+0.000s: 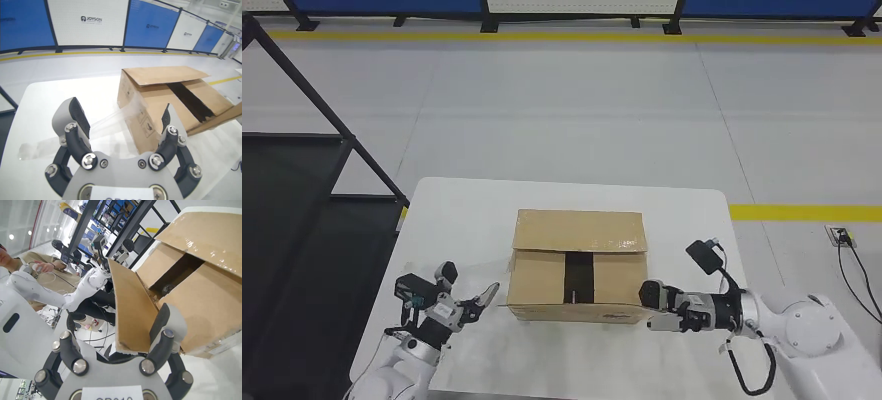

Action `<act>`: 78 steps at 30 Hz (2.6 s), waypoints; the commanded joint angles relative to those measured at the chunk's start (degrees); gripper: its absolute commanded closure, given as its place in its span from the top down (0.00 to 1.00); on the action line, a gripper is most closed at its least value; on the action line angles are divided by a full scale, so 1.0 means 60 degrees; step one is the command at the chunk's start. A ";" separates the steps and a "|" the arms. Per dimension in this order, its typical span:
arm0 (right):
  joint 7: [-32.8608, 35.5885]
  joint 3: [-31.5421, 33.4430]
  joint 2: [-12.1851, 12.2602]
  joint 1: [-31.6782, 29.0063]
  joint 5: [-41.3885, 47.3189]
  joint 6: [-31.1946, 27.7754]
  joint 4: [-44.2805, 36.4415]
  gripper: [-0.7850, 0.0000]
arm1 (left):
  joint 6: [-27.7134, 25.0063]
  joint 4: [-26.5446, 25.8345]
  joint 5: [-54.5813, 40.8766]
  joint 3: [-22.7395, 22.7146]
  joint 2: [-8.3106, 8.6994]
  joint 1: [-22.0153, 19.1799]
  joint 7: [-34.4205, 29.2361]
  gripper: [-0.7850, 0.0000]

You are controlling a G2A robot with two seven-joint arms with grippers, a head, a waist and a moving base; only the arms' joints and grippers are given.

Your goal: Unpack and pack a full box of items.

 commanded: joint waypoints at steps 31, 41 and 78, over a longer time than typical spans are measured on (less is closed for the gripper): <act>-0.1479 -0.2015 0.1761 0.0409 -0.0104 -0.1476 0.0192 1.00 | -0.2040 0.0119 0.1901 0.0229 0.0237 0.0189 -0.0434 1.00; -0.1850 -0.2148 0.1680 0.0509 0.0467 -0.0729 0.0114 1.00 | -0.1906 0.0117 0.1665 0.0298 0.0224 0.0253 -0.0425 1.00; -0.4094 -0.4202 0.0312 0.3336 0.3281 0.4821 0.2435 1.00 | -0.1548 0.0086 0.2504 0.0356 0.0333 0.0568 -0.0110 1.00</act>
